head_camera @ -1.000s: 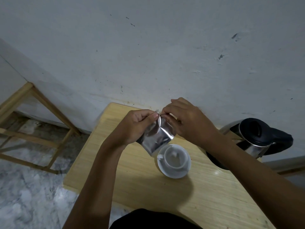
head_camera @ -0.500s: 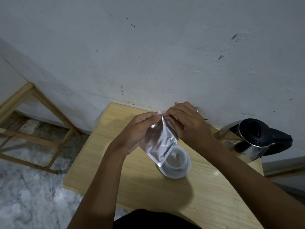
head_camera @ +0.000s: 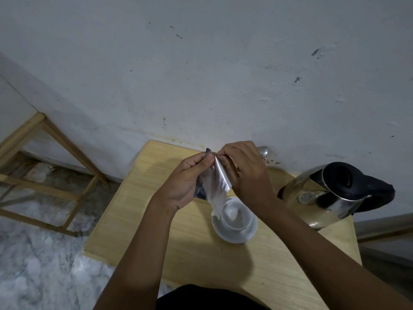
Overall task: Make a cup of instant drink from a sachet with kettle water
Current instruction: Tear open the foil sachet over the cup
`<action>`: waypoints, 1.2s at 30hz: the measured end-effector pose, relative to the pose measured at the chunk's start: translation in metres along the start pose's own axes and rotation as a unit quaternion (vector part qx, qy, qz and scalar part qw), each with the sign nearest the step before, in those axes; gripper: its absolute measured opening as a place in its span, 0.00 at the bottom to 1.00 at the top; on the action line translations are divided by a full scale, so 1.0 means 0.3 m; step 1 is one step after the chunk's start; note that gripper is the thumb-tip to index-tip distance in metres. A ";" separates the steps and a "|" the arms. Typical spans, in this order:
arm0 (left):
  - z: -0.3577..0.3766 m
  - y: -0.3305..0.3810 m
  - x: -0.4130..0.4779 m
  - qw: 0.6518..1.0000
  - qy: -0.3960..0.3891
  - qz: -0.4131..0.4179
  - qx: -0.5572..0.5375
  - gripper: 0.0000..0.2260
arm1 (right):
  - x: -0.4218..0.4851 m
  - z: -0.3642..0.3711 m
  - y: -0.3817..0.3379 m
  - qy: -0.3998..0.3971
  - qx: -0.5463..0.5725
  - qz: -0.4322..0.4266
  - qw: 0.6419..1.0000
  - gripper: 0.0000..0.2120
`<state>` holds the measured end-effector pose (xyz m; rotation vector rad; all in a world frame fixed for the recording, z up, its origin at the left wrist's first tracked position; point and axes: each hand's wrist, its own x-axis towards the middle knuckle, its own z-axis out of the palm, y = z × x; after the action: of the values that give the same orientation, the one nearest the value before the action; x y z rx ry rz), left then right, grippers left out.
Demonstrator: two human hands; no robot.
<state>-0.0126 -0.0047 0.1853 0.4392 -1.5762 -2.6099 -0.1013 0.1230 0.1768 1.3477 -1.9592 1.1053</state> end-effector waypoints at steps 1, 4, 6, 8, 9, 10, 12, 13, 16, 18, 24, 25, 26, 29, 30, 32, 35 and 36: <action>0.003 -0.001 0.000 1.000 -0.002 0.000 -0.012 0.09 | -0.005 0.006 -0.006 0.012 -0.003 0.002 1.000 0.07; 0.008 -0.001 0.000 0.999 -0.009 -0.001 -0.040 0.10 | -0.015 0.018 -0.023 0.045 -0.001 0.005 0.999 0.07; 0.014 -0.005 0.001 0.998 -0.016 -0.003 -0.061 0.08 | -0.021 0.027 -0.032 0.062 0.006 0.015 0.998 0.07; 0.017 -0.013 0.004 0.996 -0.018 -0.006 -0.084 0.08 | -0.031 0.037 -0.041 0.074 0.015 0.035 0.997 0.07; 0.014 -0.018 0.008 0.996 -0.021 -0.006 -0.091 0.09 | -0.036 0.041 -0.043 0.079 0.020 0.046 0.996 0.06; 0.013 -0.021 0.012 0.995 -0.027 -0.005 -0.096 0.10 | -0.040 0.044 -0.045 0.083 0.025 0.055 0.995 0.06; 0.016 -0.026 0.014 0.994 -0.038 -0.004 -0.106 0.11 | -0.050 0.045 -0.049 0.088 0.031 0.068 0.993 0.04; 0.021 -0.028 0.016 0.993 -0.040 -0.004 -0.108 0.10 | -0.053 0.043 -0.051 0.092 0.034 0.072 0.993 0.04; 0.035 -0.025 0.013 0.994 -0.038 -0.004 -0.099 0.07 | -0.055 0.036 -0.056 0.081 0.049 0.092 0.991 0.04; 0.024 -0.019 0.009 0.997 -0.039 -0.003 -0.070 0.08 | -0.053 0.020 -0.049 0.042 0.083 0.134 0.987 0.04; -0.022 0.058 -0.007 0.985 -0.087 -0.023 0.149 0.11 | 0.041 -0.108 0.013 -0.198 0.238 0.255 0.916 0.06; -0.028 0.068 -0.003 0.978 -0.093 -0.024 0.185 0.11 | 0.055 -0.126 0.021 -0.224 0.250 0.263 0.905 0.06; -0.031 0.078 0.001 0.972 -0.096 -0.025 0.214 0.11 | 0.065 -0.139 0.030 -0.240 0.255 0.267 0.898 0.06; -0.025 0.086 0.008 0.971 -0.092 -0.007 0.220 0.11 | 0.070 -0.137 0.038 -0.228 0.192 0.224 0.928 0.02; -0.022 0.079 0.015 0.975 -0.087 0.002 0.202 0.11 | 0.063 -0.125 0.036 -0.198 0.158 0.182 0.950 0.02; -0.018 0.058 0.031 0.984 -0.074 0.013 0.161 0.10 | 0.042 -0.093 0.025 -0.132 0.097 0.087 0.983 0.06; -0.039 0.026 0.041 0.990 -0.063 0.028 0.126 0.09 | 0.005 -0.066 0.000 -0.051 0.034 0.009 0.998 0.04; -0.055 0.026 0.038 0.991 -0.049 0.028 0.123 0.09 | -0.004 -0.066 -0.006 -0.030 0.027 -0.005 0.999 0.01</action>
<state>-0.0197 -0.0248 0.1824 0.2788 -1.9235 -2.4399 -0.0999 0.1400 0.1869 1.4332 -1.9770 1.1327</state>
